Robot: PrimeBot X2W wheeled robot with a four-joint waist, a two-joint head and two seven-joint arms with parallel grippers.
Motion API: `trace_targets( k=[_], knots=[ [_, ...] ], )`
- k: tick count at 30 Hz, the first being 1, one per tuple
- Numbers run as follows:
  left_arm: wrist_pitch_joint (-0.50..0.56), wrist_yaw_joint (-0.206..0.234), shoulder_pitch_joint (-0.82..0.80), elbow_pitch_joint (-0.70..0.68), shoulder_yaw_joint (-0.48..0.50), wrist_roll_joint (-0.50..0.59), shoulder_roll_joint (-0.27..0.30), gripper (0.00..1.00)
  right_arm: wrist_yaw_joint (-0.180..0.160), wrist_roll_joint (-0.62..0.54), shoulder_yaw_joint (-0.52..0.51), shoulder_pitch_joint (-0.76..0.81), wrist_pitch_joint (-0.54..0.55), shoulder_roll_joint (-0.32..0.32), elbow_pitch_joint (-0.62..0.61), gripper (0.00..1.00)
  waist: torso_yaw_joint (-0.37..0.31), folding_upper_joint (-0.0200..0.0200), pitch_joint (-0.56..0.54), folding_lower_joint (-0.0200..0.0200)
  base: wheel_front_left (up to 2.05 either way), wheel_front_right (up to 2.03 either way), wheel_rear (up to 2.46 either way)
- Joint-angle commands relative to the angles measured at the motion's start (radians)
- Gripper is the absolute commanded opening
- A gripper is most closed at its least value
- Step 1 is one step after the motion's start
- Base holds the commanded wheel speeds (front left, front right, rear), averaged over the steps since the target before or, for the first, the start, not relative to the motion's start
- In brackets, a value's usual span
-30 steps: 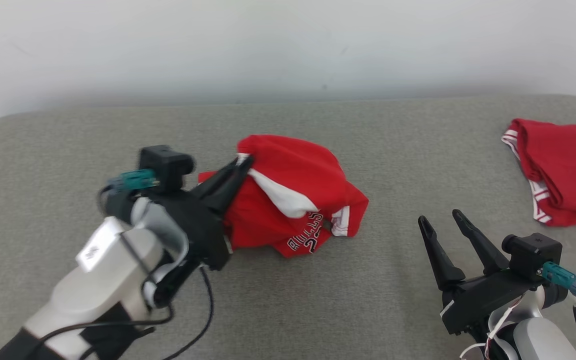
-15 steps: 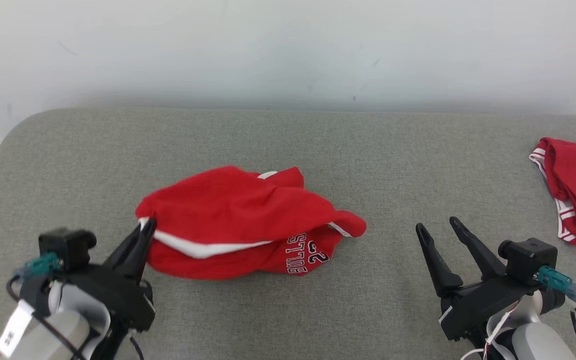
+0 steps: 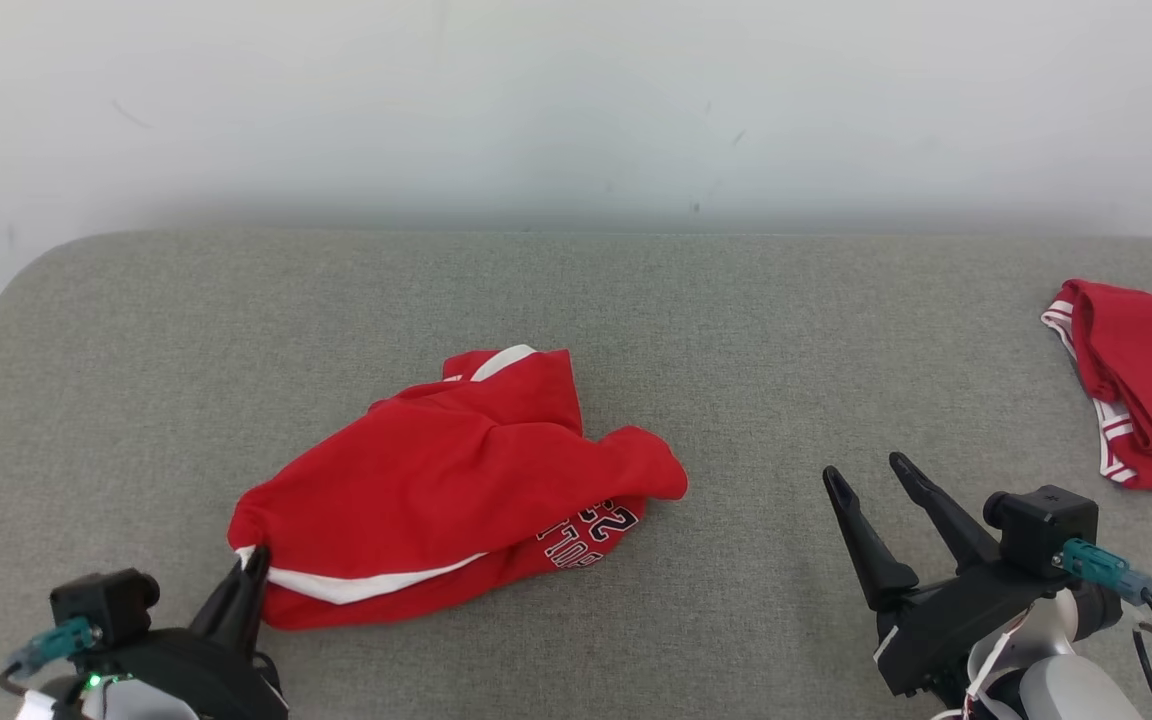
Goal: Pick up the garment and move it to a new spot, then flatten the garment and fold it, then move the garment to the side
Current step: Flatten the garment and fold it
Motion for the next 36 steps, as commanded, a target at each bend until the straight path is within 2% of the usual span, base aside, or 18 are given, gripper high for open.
trace_targets(
  k=[1,13,14,15,16,22,36],
  knots=[
    [-0.006,-0.007,0.032,0.009,0.034,0.015,-0.022,0.00,-0.002,0.011,-0.001,0.008,-0.001,-0.008,-0.001,1.00,-0.002,0.0000,0.002,0.0000,0.00,0.00,0.00],
    [-0.006,-0.041,0.088,0.082,0.143,0.112,-0.094,0.00,-0.002,0.016,-0.002,-0.001,0.005,-0.013,-0.005,1.00,0.005,0.0000,0.020,0.0000,0.00,0.00,0.00],
    [-0.006,-0.039,0.085,0.079,0.161,0.124,-0.100,0.40,-0.002,0.016,-0.003,-0.003,0.006,-0.013,-0.007,1.00,0.006,0.0000,0.022,0.0000,0.00,0.00,0.00],
    [-0.006,-0.034,0.082,0.074,0.178,0.136,-0.104,0.95,-0.002,0.015,-0.003,-0.003,0.006,-0.014,-0.007,1.00,0.008,0.0000,0.024,0.0000,0.00,0.00,0.00],
    [-0.006,-0.028,0.081,0.069,0.194,0.152,-0.107,1.00,-0.002,0.015,-0.004,-0.003,0.005,-0.015,-0.008,1.00,0.010,0.0000,0.025,0.0000,0.00,0.00,0.00],
    [-0.006,-0.026,0.091,0.013,0.278,0.248,-0.120,1.00,-0.002,0.016,-0.003,-0.001,0.003,-0.017,-0.009,1.00,0.018,0.0000,0.029,0.0000,0.00,0.00,0.00],
    [-0.006,0.008,0.185,-0.204,0.501,0.476,-0.177,1.00,-0.002,0.037,0.023,0.002,0.015,-0.018,-0.002,1.00,0.046,0.0000,0.013,0.0000,0.00,0.00,0.00]
  ],
)
